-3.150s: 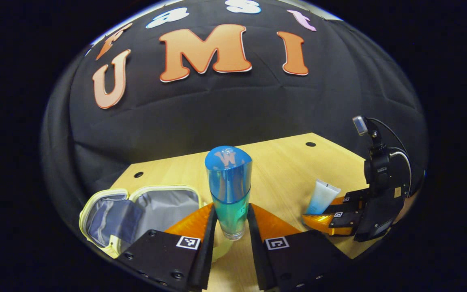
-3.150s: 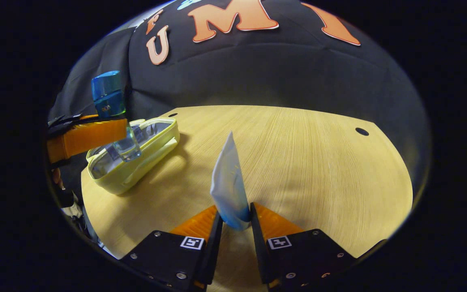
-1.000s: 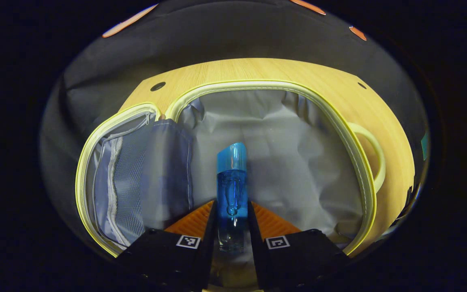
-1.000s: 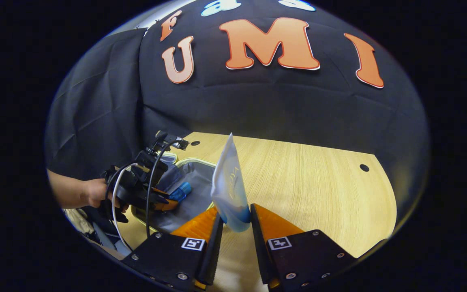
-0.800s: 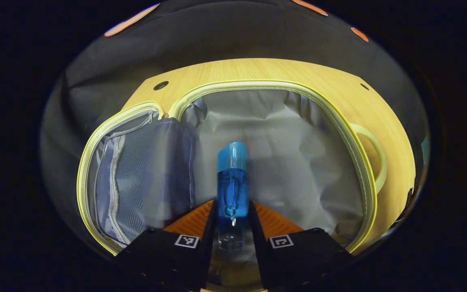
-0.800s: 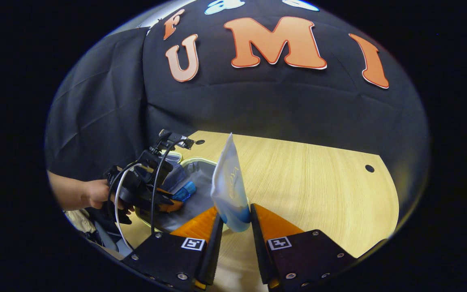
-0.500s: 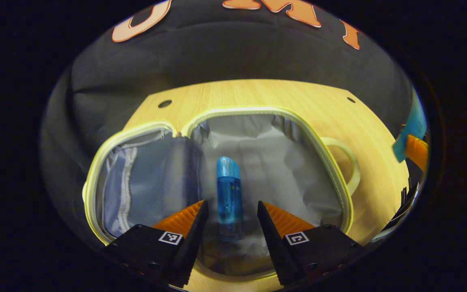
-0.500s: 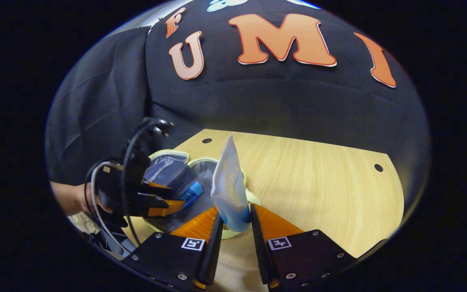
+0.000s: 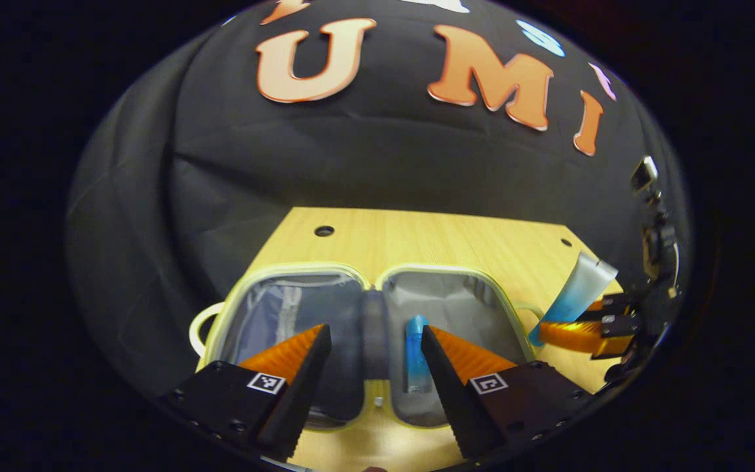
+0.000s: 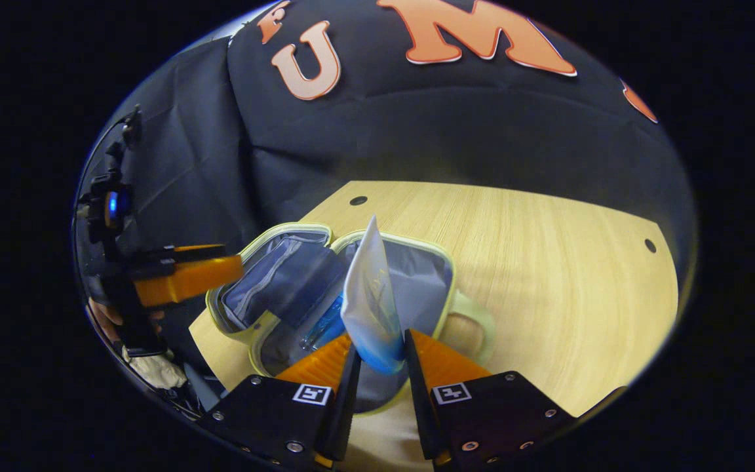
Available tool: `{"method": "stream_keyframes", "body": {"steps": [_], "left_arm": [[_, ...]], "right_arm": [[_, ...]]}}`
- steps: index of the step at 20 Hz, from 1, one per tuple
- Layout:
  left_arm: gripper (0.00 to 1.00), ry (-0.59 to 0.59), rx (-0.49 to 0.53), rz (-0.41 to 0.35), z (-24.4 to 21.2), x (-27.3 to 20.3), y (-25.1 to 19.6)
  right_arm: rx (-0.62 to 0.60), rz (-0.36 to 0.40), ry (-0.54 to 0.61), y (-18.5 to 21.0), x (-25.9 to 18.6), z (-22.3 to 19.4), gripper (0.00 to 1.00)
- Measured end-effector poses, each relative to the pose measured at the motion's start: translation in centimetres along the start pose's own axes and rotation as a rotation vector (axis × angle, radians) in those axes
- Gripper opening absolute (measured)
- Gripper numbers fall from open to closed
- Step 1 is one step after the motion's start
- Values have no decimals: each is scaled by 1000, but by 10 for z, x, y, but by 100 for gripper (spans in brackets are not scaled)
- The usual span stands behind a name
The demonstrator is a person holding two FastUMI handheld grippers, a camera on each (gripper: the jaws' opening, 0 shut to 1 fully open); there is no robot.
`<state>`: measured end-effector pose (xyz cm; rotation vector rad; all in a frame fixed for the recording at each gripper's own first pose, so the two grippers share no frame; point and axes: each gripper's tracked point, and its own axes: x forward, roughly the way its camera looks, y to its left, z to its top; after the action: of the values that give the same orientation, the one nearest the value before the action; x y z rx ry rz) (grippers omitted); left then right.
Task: First open the suitcase, pack the skin care products into it, and then close the suitcase.
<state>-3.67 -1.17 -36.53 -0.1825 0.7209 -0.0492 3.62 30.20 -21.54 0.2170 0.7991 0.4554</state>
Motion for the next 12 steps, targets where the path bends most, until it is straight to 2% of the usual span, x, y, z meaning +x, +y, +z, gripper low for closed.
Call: {"method": "stream_keyframes", "body": {"steps": [6, 8, 9, 10, 11, 12], "left_arm": [[89, -64, -44, 125, 27, -46, 89], [89, -59, -57, 175, 22, -49, 119], [89, -54, -65, 196, 17, -46, 132], [89, -42, -76, 217, 11, -45, 146], [89, -34, -88, 234, 5, -47, 158], [89, -29, -101, 248, 2, -47, 167]], "right_arm": [[71, -22, 95, 13, 32, -17, 42], [96, -35, 133, 15, 40, -28, 42], [107, -43, 149, 15, 43, -30, 38], [120, -46, 163, 15, 47, -33, 38], [136, -47, 175, 18, 52, -35, 42], [153, -54, 189, 19, 58, -38, 42]]}}
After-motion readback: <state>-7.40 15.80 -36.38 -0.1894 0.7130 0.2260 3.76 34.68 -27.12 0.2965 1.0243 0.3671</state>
